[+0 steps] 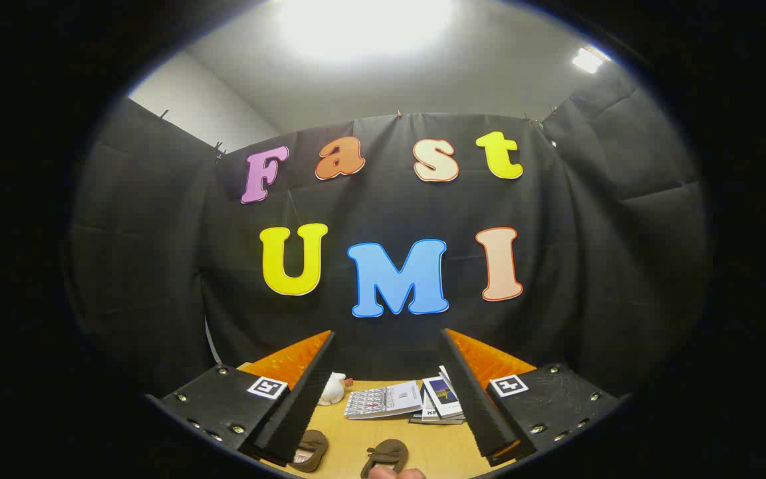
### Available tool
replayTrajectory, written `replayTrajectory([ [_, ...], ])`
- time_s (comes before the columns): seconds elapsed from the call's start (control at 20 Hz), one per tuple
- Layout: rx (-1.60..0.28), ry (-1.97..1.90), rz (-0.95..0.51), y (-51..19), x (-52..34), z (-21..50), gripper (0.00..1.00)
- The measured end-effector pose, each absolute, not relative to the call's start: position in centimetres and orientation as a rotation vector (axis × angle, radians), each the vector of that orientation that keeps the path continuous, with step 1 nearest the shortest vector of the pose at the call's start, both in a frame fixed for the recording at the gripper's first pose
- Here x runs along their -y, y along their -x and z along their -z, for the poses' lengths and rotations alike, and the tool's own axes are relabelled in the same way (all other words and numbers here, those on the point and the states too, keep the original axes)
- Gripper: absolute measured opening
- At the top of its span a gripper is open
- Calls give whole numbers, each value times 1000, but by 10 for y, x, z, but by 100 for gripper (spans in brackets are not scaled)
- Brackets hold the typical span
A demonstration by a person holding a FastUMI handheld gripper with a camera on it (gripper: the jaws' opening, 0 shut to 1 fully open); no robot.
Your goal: Open the storage box then place both shoes into the box .Put the left shoe in first, then the right shoe, with the right side of both shoes facing outward in a uniform manner.
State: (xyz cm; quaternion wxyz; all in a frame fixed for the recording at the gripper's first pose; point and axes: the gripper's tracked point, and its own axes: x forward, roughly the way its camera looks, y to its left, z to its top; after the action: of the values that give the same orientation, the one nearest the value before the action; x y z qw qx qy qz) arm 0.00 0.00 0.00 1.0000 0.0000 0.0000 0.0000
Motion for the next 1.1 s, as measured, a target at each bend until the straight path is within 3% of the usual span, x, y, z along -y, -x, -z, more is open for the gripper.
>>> replayTrajectory([
  [0.7, 91, 84, 10, 26, -29, -16, 95],
  [1.1, 3, 10, -41, -1, -46, 24, 95],
])
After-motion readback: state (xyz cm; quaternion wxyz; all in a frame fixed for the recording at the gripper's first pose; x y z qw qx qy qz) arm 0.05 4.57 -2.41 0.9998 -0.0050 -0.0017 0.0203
